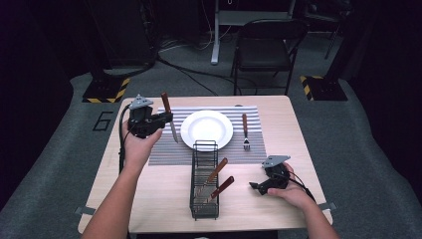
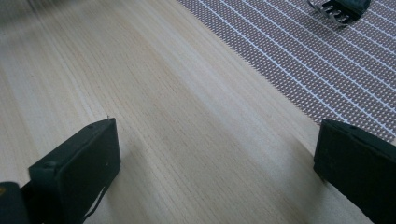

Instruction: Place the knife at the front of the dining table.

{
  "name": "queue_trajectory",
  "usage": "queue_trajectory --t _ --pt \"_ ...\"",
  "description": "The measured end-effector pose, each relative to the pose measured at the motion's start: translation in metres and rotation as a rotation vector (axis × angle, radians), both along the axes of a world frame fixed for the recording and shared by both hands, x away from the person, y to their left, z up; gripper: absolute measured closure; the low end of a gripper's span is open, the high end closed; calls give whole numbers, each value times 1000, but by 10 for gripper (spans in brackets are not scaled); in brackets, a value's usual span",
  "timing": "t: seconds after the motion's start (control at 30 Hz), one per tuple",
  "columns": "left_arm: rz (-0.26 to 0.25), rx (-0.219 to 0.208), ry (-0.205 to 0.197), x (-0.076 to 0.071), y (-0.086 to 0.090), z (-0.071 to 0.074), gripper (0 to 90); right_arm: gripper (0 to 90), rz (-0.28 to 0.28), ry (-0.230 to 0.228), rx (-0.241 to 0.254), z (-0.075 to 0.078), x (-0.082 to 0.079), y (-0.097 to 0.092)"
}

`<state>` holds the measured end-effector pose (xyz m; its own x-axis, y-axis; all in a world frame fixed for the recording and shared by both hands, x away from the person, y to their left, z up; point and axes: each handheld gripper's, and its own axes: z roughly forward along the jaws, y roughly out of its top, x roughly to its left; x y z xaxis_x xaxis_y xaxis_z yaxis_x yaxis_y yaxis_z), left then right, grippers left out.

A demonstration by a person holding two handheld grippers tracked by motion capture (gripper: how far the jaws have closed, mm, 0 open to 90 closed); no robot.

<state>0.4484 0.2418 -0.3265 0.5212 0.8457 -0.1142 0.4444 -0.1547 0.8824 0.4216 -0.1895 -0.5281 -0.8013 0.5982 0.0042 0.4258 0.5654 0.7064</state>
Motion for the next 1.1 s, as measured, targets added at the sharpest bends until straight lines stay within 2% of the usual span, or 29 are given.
queue_trajectory --t 0.17,0.47,0.77,1.1 --pt "69 6 11 10 10 -14 807 0 0 0 -1 0 0 0" --pt "137 13 47 22 24 -34 807 0 2 -2 -1 0 0 0" --pt "167 30 84 30 27 -52 807 0 5 -3 -2 0 0 0" --pt "172 53 141 33 25 -76 807 0 7 -3 -4 0 0 0"
